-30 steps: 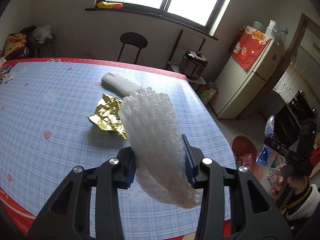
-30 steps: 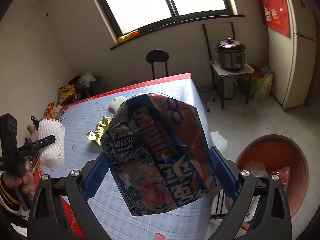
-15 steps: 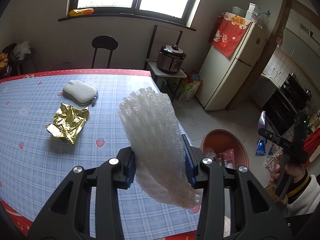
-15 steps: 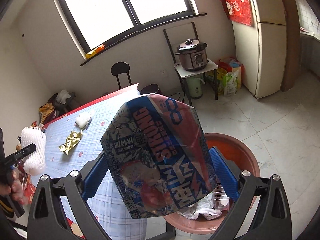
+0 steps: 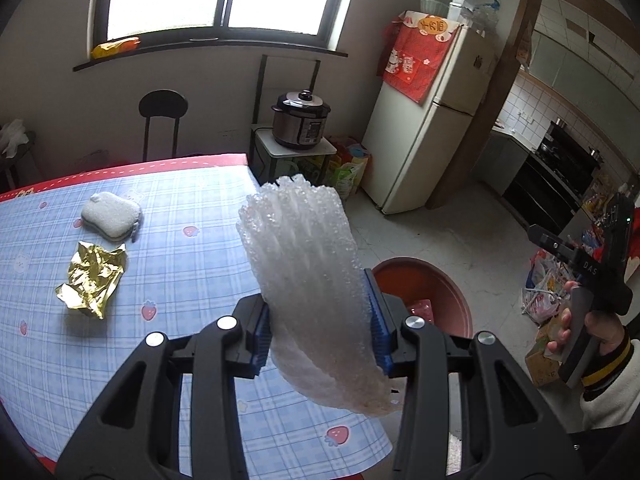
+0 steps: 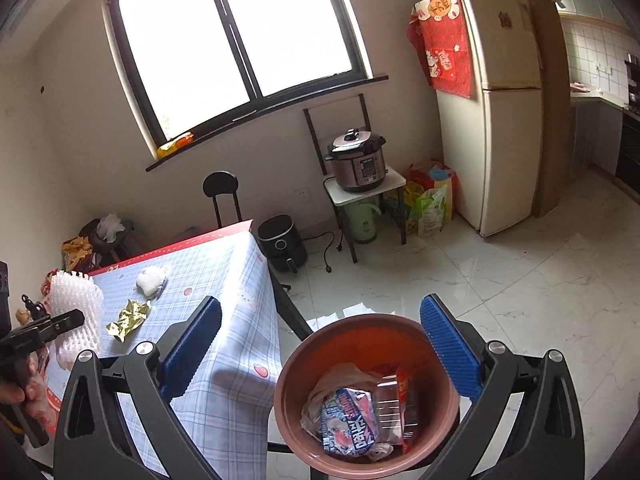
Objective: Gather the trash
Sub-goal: 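Carry the foam net and snack packet to the bin and release them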
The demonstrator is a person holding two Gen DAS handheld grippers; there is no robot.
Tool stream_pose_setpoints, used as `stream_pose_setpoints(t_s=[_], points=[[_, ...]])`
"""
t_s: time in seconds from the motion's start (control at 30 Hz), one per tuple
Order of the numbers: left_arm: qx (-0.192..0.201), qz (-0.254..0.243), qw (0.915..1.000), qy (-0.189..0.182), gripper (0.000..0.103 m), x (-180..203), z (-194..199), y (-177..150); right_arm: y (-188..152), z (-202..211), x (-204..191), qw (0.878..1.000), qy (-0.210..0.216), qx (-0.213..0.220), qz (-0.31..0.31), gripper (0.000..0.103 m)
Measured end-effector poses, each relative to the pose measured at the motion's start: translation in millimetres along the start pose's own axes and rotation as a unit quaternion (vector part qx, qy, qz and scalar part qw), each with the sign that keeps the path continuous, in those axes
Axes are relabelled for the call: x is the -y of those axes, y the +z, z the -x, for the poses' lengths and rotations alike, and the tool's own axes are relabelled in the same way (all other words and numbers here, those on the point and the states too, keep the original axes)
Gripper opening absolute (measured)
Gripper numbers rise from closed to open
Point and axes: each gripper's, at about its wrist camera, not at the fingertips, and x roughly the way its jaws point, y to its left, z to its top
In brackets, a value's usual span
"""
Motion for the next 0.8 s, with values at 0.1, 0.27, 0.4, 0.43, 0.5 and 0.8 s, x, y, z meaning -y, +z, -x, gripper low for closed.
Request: stream_pose_setpoints(t_s=[0.1, 0.27, 0.4, 0.43, 0.5, 0.8], points=[[-0.005, -0.028, 0.9993, -0.026, 0.043, 29.9, -15.4, 7.5, -2.9, 21.5, 13.7, 1.000, -0.014, 0.006, -0.005, 0.098], [-0.016, -0.068, 0.9953, -0.066, 0.043, 82.3, -49.9, 20.4, -15.1, 53.5, 38.1, 0.999, -0.048, 0.008, -0.013, 0.098], [-0.021, -0.094, 0.9911, -0.092, 0.044, 122.4, -71.9, 29.1, -25.6, 73.5, 58.7, 0.997, -0.075, 0.008, -0.025, 0.098], [-0.021, -0.100, 0.9900, -0.097, 0.044, 131.7, -76.3, 30.4, -29.0, 77.6, 63.1, 0.996, -0.080, 0.007, -0.028, 0.098], [-0.023, -0.110, 0.9880, -0.105, 0.047, 149.3, -85.1, 33.1, -34.1, 82.8, 72.1, 0.995, -0.091, 0.004, -0.033, 0.098], [0.021, -0.123, 0.9869, -0.102, 0.096, 182.2, -87.5, 40.3, -43.5, 96.9, 88.0, 0.994, -0.099, 0.004, -0.039, 0.098]])
